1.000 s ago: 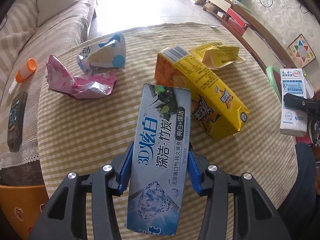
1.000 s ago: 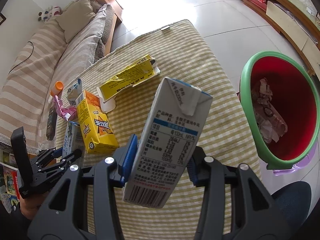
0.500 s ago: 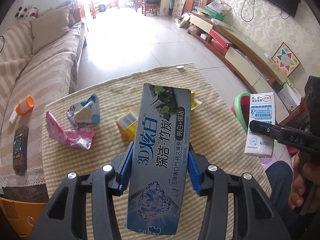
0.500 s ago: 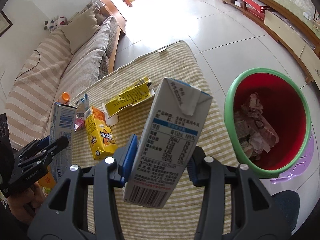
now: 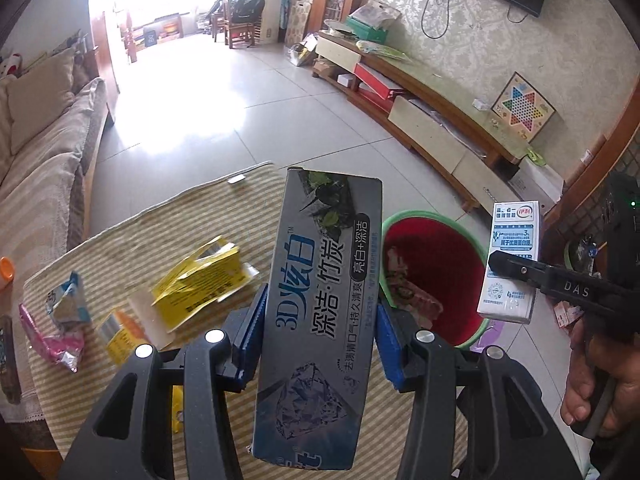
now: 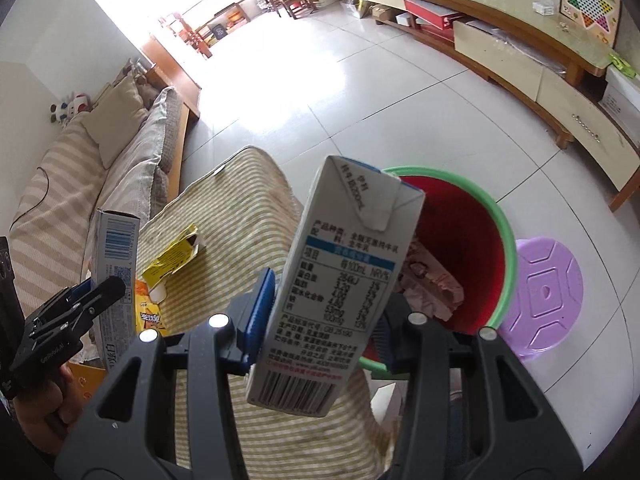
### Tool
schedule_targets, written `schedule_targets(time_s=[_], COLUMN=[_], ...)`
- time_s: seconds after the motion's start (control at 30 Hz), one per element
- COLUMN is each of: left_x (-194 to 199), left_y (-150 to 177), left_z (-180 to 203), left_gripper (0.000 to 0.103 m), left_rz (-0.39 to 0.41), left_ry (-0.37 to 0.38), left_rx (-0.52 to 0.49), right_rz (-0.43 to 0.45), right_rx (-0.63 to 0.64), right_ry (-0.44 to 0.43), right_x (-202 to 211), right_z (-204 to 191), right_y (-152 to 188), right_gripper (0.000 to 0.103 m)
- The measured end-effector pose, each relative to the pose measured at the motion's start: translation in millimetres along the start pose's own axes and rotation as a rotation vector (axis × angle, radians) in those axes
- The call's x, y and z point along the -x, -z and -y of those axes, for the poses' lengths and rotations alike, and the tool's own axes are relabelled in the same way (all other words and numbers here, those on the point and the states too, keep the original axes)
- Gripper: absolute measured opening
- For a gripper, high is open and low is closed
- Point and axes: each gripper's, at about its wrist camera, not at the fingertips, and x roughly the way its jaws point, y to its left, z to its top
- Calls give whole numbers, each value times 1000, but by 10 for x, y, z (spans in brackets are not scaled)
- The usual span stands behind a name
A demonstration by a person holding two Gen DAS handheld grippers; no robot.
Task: Collect trash
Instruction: 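Carry toothpaste box and milk carton over the red bin and open both tools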
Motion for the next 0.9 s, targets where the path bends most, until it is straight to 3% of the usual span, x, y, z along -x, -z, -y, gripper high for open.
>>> schedule_targets(time_s=[0.43,0.9], left_x=[-475,-786], left_y=[-330,-462], left_z=[796,1185], left_gripper=[46,47], left_rz=[-16,-56], left_ry=[144,249], left_rx=[-49,-51], right_rz=[7,-32], right_rx=[-46,-12], right_ry=[39,14], right_x=[73,-66], right_z=[722,863], right_y=[-172,-209], right_gripper=[44,42])
